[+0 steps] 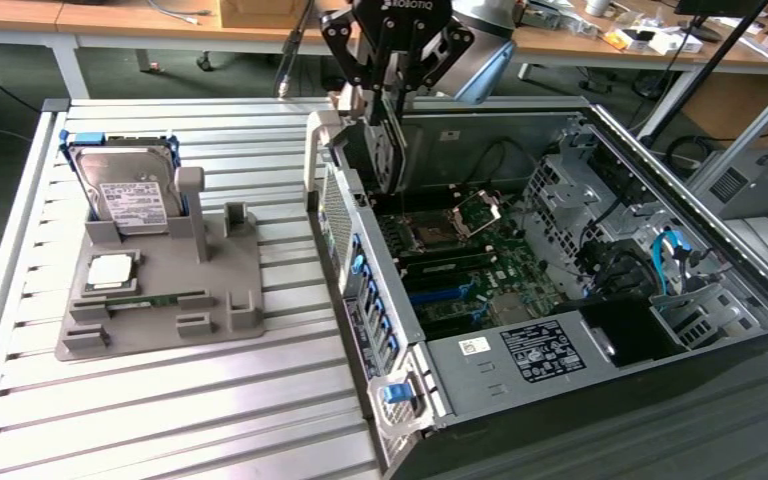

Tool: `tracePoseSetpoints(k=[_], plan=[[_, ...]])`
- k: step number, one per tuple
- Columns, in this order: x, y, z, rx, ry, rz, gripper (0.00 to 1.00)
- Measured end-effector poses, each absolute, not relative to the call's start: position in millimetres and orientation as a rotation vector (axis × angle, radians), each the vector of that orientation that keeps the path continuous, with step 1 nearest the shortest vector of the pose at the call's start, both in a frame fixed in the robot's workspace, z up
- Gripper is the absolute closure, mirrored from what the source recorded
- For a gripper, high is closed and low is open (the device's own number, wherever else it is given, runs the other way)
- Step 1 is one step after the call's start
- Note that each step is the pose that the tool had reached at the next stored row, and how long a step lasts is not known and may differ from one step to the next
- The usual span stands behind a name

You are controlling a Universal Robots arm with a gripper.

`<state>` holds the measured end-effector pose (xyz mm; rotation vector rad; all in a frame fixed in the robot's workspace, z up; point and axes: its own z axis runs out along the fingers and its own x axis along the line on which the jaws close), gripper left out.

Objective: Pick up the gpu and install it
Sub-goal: 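Pick up the gpu and move the gpu toward the slot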

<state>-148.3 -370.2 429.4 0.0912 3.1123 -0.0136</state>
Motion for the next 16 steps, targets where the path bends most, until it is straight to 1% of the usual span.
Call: tracePoseSetpoints(k=[16], plan=[[-144.3,-370.2,429.4,0.091,3.112,-0.014,0.73]])
